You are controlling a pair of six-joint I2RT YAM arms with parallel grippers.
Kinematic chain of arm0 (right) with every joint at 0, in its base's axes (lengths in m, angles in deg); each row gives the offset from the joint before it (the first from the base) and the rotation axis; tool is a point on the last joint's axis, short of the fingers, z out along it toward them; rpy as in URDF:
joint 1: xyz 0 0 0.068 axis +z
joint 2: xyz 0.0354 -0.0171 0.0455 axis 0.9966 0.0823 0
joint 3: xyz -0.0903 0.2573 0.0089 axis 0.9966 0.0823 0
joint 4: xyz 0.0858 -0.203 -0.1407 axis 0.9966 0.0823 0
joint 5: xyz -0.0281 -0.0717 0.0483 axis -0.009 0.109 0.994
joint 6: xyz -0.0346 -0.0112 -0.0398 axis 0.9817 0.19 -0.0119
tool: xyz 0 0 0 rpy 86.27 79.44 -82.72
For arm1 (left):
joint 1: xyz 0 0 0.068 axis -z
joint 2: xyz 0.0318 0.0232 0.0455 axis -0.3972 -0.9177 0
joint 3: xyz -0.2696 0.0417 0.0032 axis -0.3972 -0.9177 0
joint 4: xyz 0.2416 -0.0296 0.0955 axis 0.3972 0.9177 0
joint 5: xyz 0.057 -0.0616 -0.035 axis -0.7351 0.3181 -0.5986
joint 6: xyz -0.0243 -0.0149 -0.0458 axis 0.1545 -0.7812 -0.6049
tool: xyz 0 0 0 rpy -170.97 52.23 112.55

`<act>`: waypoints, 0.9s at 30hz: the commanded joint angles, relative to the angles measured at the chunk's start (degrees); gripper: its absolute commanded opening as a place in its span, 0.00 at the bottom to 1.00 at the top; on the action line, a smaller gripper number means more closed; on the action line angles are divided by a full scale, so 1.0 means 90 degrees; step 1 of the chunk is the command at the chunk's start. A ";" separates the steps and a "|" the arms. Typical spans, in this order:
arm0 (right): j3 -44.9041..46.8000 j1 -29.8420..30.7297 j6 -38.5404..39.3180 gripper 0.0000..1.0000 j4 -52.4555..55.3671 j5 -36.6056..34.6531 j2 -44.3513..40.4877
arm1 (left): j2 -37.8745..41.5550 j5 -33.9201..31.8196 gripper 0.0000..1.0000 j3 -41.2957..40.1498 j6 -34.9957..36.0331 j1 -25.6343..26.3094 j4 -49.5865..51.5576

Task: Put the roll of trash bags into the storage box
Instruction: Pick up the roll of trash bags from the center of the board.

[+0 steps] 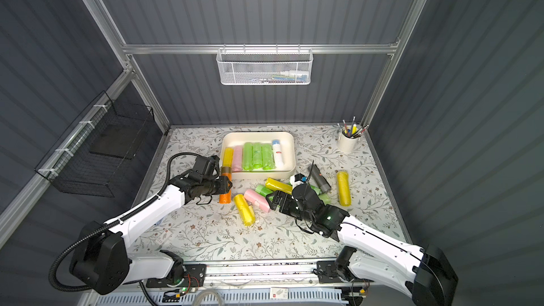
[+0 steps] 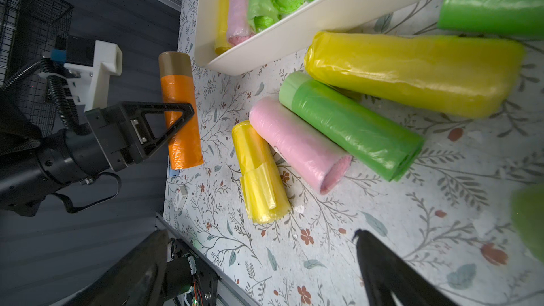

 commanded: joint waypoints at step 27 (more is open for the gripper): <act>-0.1874 -0.0873 0.0401 0.99 0.2059 0.0397 0.0042 | -0.1132 0.0130 0.45 0.2258 0.0084 -0.0041 -0.0342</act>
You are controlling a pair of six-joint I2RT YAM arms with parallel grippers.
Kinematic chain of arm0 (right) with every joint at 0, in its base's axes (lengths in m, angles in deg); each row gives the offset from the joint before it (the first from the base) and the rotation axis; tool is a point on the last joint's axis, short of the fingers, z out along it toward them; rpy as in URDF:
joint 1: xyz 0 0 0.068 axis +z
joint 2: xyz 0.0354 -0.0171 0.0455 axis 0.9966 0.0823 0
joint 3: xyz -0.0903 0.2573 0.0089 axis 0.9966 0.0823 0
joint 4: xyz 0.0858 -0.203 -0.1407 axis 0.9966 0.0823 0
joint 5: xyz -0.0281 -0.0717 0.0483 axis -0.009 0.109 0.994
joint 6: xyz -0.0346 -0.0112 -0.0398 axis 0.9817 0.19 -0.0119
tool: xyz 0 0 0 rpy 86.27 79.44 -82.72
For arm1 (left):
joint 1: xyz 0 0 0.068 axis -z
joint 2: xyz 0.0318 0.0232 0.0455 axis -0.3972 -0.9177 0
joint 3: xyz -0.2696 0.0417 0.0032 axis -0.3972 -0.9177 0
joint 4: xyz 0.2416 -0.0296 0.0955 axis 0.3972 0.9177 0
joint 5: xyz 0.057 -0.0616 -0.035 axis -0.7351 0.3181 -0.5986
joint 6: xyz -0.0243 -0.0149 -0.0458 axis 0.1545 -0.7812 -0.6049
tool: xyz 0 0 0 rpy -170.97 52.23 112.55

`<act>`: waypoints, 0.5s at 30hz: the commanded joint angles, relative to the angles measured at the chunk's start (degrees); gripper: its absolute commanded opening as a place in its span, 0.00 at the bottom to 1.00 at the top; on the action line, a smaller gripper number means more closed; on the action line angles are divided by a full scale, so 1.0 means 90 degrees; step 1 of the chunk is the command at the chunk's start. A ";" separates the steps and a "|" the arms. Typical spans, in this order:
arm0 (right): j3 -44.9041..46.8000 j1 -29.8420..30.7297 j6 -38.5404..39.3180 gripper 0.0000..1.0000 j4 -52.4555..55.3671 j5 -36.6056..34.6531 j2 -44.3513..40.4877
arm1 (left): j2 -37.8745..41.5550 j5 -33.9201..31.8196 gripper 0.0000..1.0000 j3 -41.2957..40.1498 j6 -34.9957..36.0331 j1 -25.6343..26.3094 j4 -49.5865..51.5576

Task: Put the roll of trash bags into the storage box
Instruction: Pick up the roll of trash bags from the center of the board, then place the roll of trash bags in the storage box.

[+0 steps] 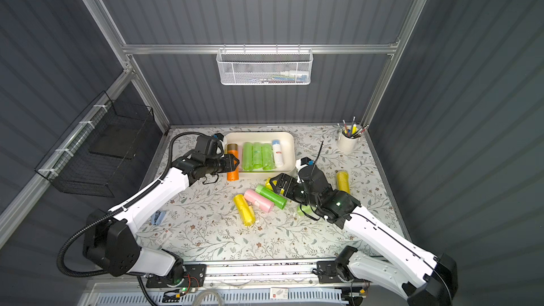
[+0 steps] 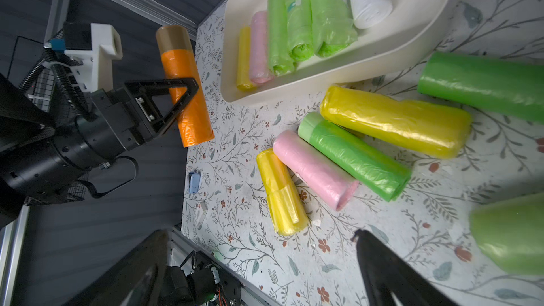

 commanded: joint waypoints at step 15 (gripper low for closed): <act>0.0246 -0.0441 0.0345 0.99 -0.0106 0.0204 -0.0334 | -0.1735 0.0303 0.43 0.1832 0.0081 -0.0031 -0.0518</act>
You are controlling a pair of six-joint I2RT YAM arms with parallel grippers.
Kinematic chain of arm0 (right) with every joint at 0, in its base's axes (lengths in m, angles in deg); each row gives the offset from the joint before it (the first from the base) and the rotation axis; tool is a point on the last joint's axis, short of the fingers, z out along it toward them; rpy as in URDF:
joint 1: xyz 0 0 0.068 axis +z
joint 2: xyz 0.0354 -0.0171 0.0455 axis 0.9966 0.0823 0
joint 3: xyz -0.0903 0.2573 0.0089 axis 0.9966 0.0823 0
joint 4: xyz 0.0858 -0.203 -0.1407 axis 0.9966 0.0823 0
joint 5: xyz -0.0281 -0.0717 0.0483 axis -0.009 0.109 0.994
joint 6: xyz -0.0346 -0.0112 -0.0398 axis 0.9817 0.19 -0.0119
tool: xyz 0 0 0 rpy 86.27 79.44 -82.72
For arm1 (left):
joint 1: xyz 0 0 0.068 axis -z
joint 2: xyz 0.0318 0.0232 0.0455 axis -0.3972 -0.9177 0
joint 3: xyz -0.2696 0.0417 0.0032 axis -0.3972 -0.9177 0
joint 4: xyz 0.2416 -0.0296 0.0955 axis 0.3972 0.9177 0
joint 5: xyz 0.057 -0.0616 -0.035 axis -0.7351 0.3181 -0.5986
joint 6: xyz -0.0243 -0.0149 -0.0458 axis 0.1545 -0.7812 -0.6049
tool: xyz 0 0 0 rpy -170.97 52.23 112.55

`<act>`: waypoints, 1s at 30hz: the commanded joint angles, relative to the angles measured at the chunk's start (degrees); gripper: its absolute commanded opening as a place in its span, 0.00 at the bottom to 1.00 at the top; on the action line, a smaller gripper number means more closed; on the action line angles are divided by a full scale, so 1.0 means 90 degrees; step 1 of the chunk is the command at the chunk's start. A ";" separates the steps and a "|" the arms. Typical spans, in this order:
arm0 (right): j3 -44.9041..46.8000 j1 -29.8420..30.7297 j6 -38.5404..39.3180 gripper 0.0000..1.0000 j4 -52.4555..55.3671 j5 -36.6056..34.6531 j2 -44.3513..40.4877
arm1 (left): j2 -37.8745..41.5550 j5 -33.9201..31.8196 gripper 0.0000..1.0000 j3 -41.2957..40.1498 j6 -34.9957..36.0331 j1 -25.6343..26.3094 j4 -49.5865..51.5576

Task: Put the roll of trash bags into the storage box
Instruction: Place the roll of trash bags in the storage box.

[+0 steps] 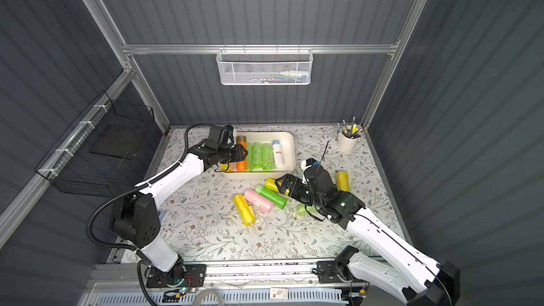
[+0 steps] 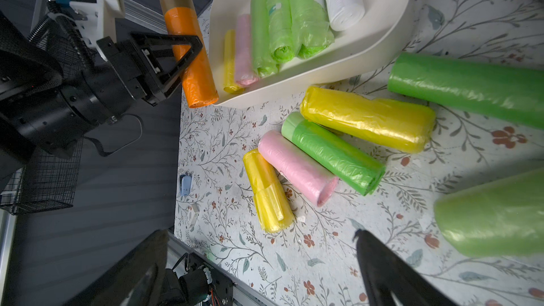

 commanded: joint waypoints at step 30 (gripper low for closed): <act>0.0602 -0.1108 0.0714 0.99 0.0141 0.0722 -0.1283 | -0.3897 0.0488 0.41 0.4167 -0.0799 0.0992 -0.0351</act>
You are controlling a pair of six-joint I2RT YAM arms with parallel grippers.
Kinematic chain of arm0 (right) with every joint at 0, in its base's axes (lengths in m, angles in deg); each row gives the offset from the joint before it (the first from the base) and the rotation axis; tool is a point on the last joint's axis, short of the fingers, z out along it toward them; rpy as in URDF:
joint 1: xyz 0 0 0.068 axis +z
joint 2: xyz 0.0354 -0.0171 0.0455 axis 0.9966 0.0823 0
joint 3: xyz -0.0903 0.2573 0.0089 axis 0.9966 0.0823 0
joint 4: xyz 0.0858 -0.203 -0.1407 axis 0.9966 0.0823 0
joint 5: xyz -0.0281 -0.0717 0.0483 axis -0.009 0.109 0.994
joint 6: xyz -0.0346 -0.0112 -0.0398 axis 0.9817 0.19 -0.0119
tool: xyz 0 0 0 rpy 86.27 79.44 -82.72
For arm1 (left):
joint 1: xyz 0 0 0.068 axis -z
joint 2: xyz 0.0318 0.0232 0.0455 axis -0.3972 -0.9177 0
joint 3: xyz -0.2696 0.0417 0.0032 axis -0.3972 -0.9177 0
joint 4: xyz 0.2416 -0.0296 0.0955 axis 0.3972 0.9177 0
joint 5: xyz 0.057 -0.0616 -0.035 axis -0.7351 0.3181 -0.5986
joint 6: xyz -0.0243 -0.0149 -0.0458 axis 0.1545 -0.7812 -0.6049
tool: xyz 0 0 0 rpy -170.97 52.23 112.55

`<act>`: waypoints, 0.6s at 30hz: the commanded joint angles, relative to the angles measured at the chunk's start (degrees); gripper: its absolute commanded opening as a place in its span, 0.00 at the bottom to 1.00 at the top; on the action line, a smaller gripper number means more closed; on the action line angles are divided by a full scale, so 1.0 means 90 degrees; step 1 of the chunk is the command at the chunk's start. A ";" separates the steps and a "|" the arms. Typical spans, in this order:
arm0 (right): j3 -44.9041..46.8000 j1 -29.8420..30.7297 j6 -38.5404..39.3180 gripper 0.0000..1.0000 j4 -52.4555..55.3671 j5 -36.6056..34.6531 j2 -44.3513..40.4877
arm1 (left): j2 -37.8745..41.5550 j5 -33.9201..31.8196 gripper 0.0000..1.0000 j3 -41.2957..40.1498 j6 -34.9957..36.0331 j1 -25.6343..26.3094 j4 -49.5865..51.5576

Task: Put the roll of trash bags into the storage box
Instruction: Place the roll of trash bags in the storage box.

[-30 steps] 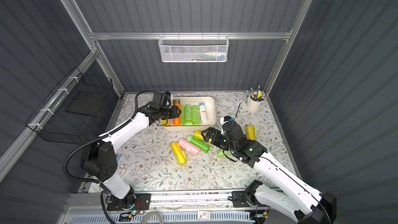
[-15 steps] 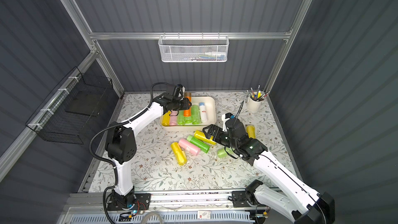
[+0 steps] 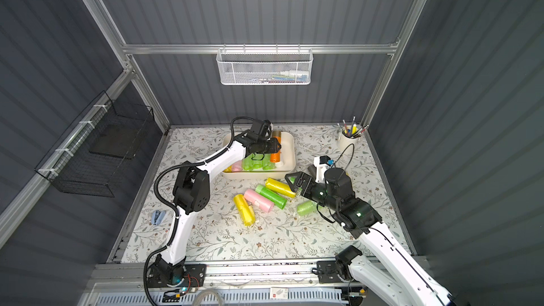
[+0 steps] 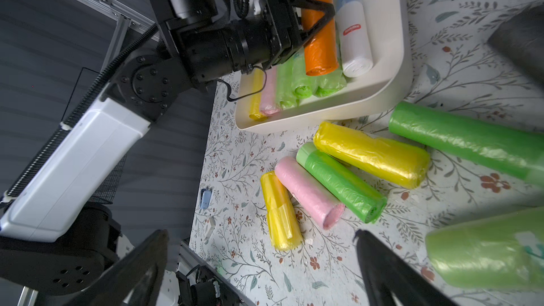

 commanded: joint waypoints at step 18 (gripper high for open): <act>0.0403 -0.0438 0.0233 0.99 0.0797 0.0066 -0.0447 | -0.1027 0.0572 0.41 0.0367 -0.1121 0.0091 -0.1968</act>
